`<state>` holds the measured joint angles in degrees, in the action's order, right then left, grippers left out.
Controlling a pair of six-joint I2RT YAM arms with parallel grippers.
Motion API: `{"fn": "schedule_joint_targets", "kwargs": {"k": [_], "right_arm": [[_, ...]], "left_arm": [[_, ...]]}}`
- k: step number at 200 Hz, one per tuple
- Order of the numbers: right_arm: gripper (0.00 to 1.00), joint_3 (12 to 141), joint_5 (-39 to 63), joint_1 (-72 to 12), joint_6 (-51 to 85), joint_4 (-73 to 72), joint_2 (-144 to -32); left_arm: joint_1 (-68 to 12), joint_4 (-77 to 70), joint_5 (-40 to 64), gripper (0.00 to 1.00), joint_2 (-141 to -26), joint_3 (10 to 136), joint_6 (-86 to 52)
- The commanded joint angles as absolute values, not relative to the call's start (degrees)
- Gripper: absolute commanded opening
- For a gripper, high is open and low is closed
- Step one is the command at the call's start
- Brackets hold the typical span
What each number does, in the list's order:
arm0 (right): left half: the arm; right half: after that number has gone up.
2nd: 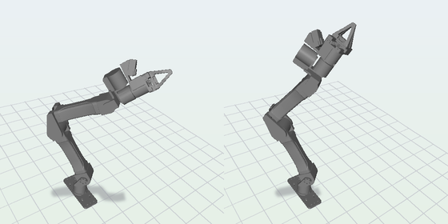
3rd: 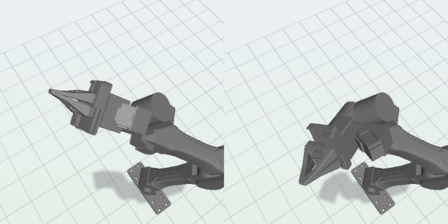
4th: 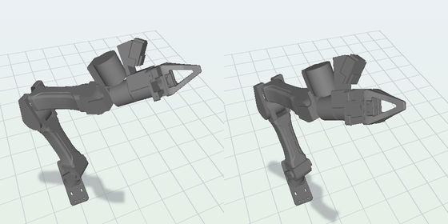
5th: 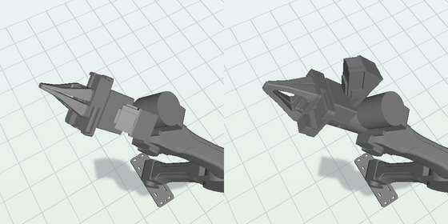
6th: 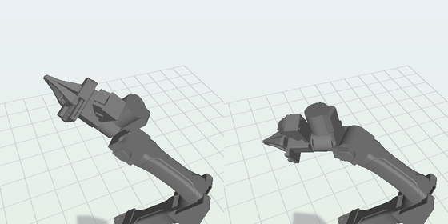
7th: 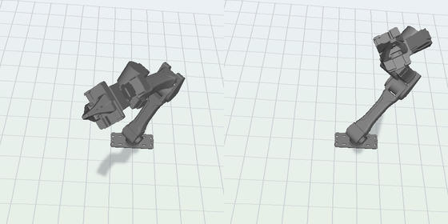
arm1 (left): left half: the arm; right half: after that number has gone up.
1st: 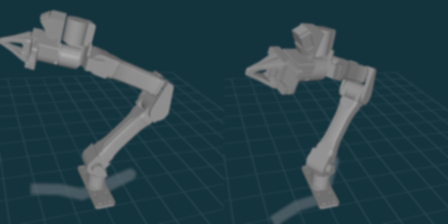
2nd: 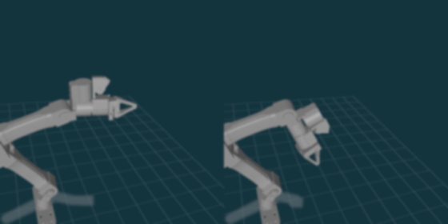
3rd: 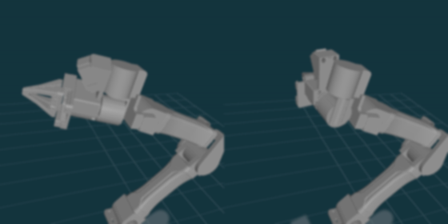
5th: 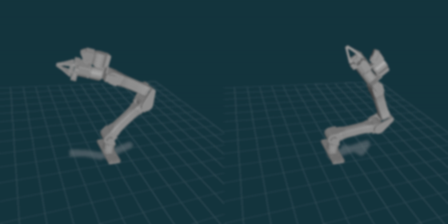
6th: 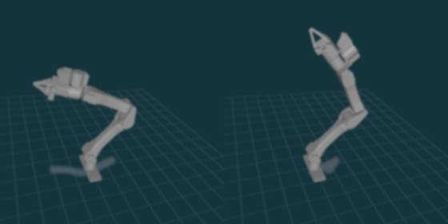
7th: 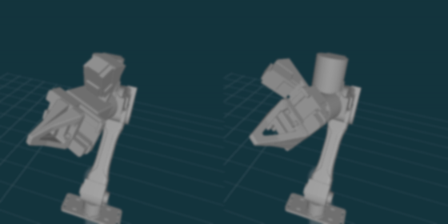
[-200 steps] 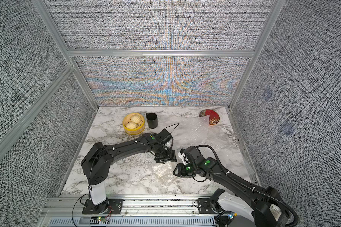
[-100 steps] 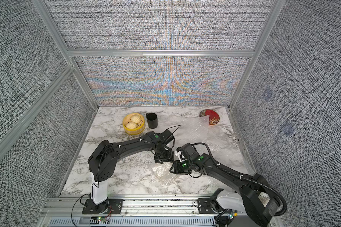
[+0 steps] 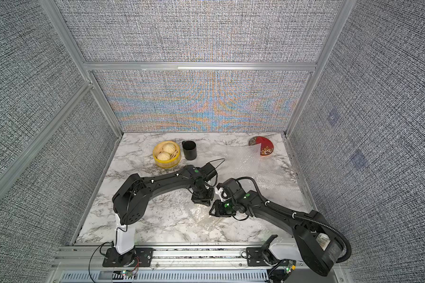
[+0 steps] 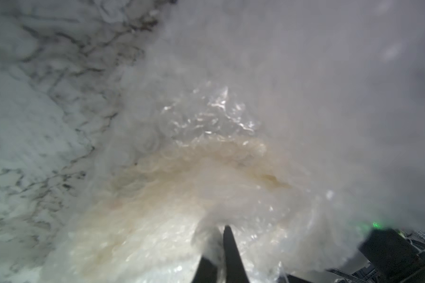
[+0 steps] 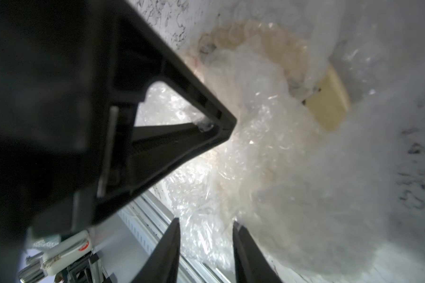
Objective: Unpack dinner plates from bubble wrap
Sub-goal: Unwrap the bubble wrap at the center of the board.
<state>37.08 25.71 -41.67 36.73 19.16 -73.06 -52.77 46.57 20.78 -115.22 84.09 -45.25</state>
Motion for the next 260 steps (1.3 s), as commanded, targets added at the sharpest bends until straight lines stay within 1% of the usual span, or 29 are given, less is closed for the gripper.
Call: {"fn": "schedule_joint_targets", "kwargs": {"k": [1, 37, 54, 59, 80, 104, 124, 138, 148, 150, 153, 158, 164, 181, 243, 260], "right_arm": [[0.38, 37.17, 23.19, -43.20, 36.05, 19.37, -73.12], [0.38, 38.12, 15.99, -44.47, 38.10, 23.14, -74.10], [0.35, 38.19, 12.90, -44.51, 39.53, 23.86, -73.70], [0.34, 38.23, 12.00, -44.50, 39.89, 23.86, -73.65], [0.30, 38.62, 11.07, -44.64, 40.69, 22.42, -74.67], [0.26, 41.04, 11.23, -45.72, 40.27, 21.82, -78.62], [0.16, 42.32, 12.14, -47.21, 40.01, 20.34, -80.69], [0.06, 43.34, 11.85, -48.96, 39.17, 20.54, -80.14], [0.00, 43.60, 11.36, -50.45, 37.92, 20.54, -78.46], [0.00, 43.73, 11.30, -50.74, 37.69, 20.56, -78.04], [0.00, 43.68, 11.27, -51.18, 37.35, 20.43, -77.32], [0.00, 43.52, 11.30, -51.82, 36.58, 20.14, -76.15], [0.00, 43.23, 11.72, -52.52, 35.59, 19.73, -74.43], [0.00, 41.53, 14.27, -53.17, 33.88, 18.82, -69.92], [0.00, 33.62, 24.00, -50.32, 34.70, 16.09, -59.24], [0.12, 32.05, 25.74, -48.93, 35.39, 15.27, -55.94]], "left_arm": [[-52.74, 44.66, 22.30, 0.00, -115.01, 83.81, -45.76], [-52.74, 44.52, 22.57, 0.00, -114.26, 82.76, -45.96], [-52.75, 44.47, 22.57, 0.00, -114.32, 82.20, -46.04], [-52.73, 44.51, 22.49, 0.00, -112.67, 82.02, -46.03], [-52.74, 44.32, 22.59, 0.00, -111.89, 81.21, -46.10], [-52.74, 43.64, 23.20, 0.00, -111.79, 80.29, -46.47], [-52.78, 42.48, 23.87, 0.00, -112.12, 79.62, -46.85], [-52.76, 42.45, 23.61, 0.00, -112.66, 79.57, -46.76], [-52.60, 42.54, 22.99, 0.00, -113.25, 79.54, -46.75], [-52.57, 42.58, 22.89, 0.01, -113.35, 79.54, -46.76], [-52.56, 42.56, 22.86, 0.08, -113.50, 79.52, -46.71], [-52.47, 42.50, 22.73, 0.16, -113.64, 79.52, -46.70], [-52.27, 42.37, 22.63, 0.19, -113.65, 79.53, -46.76], [-51.97, 41.95, 22.45, 0.21, -115.70, 79.69, -46.67], [-51.85, 41.58, 21.68, 0.20, -118.79, 81.30, -47.02], [-51.75, 42.24, 21.47, 0.20, -118.58, 81.77, -46.86]]}}
